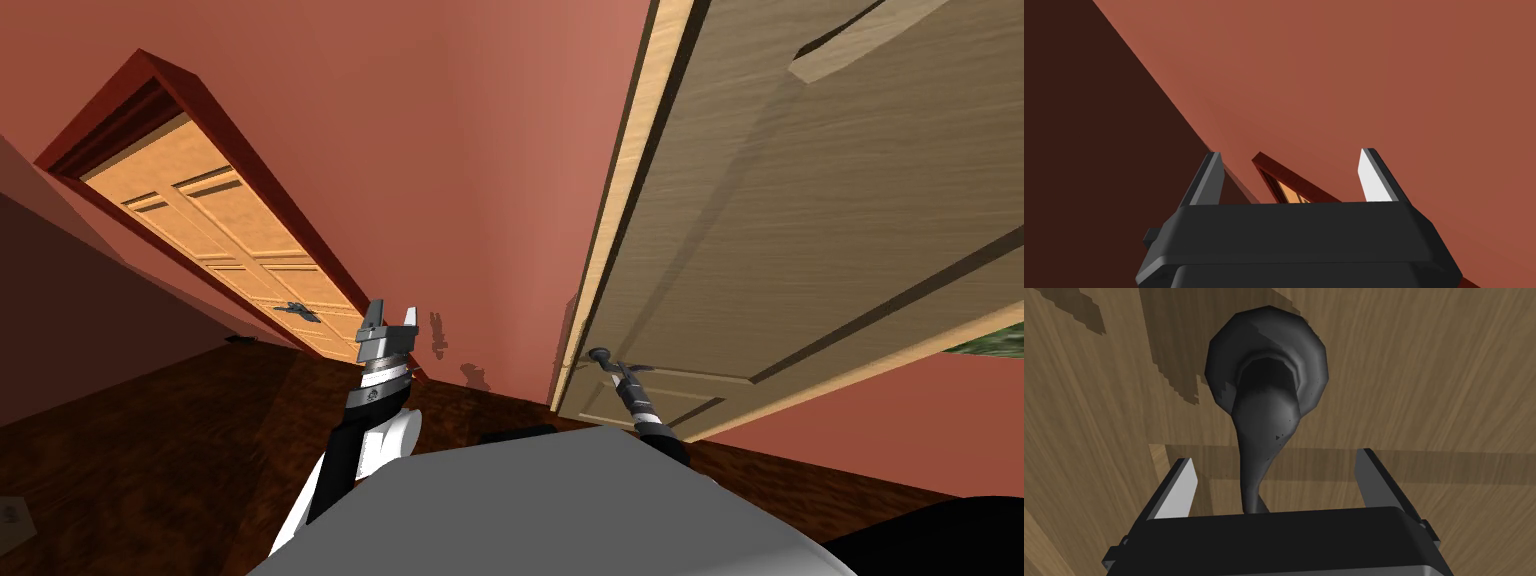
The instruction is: Pull the door open
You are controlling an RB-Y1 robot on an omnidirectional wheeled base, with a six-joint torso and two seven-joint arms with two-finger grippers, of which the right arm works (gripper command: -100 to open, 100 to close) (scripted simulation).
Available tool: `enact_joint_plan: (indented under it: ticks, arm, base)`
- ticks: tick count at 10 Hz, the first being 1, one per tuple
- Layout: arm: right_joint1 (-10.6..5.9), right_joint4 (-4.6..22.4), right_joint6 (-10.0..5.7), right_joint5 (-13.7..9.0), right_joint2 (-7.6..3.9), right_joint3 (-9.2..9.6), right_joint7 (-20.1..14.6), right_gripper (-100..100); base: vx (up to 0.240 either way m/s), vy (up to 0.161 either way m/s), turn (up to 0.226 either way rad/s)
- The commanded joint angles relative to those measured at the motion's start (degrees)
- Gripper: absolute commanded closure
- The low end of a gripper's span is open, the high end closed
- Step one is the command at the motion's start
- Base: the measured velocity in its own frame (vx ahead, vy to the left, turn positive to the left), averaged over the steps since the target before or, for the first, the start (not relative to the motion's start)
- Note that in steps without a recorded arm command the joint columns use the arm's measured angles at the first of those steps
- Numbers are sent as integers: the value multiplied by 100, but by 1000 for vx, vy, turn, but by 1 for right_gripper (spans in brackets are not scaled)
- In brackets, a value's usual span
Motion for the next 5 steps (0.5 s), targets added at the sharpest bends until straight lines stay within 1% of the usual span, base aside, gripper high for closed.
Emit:
enact_joint_plan:
  ticks: [1, 2, 5]
  arm:
    - [0, 0, 0, 0, 0, 0, 0, -100]
    - [0, 0, 0, 0, 0, 0, 0, 100]
    - [0, 0, 0, 0, 0, 0, 0, 100]
  base:
    - [87, -25, 30]
    - [-5, 3, -24]
    - [-26, 3, 0]
